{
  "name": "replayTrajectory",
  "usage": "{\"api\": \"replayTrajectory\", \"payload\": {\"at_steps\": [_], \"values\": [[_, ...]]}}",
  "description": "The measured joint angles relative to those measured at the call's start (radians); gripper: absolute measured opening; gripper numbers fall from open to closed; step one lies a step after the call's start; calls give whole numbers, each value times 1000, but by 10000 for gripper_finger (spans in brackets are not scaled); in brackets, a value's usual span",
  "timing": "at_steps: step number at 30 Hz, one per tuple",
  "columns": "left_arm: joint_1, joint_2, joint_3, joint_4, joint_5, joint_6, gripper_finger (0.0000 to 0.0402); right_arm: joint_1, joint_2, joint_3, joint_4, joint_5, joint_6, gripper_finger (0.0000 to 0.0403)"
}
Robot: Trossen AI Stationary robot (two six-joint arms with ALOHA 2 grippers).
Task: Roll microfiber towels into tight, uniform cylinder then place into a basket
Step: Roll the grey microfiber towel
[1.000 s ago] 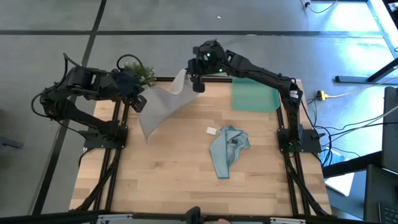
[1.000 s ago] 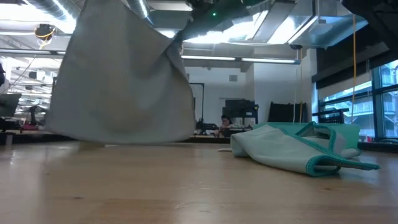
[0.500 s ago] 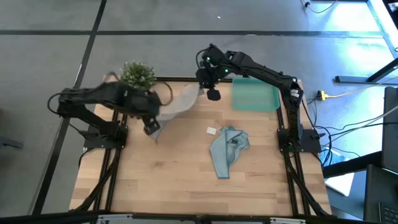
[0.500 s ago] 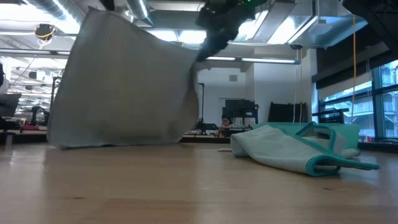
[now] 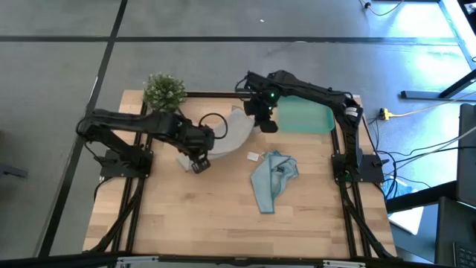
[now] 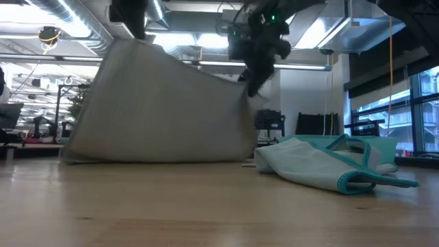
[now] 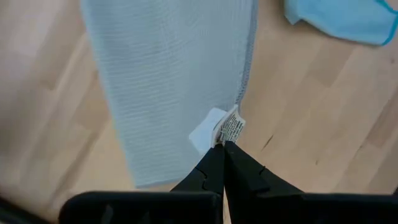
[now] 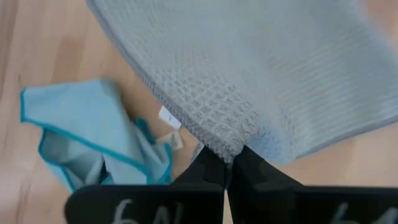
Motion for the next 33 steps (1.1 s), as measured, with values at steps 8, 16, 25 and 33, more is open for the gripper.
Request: {"api": "replayTrajectory", "payload": {"at_steps": [8, 16, 25, 33], "values": [[0, 11, -176, 243, 82, -3, 0, 23, 1, -132, 40, 0, 2, 0], [-19, 11, -372, 497, 144, -30, 0, 68, 0, -235, 62, 33, 8, 0], [-46, 15, -409, 561, 142, -30, 0, 115, 0, -242, 78, 86, 6, 18], [-48, 15, -409, 627, 118, -81, 25, 137, 0, -242, 80, 83, 5, 53]]}}
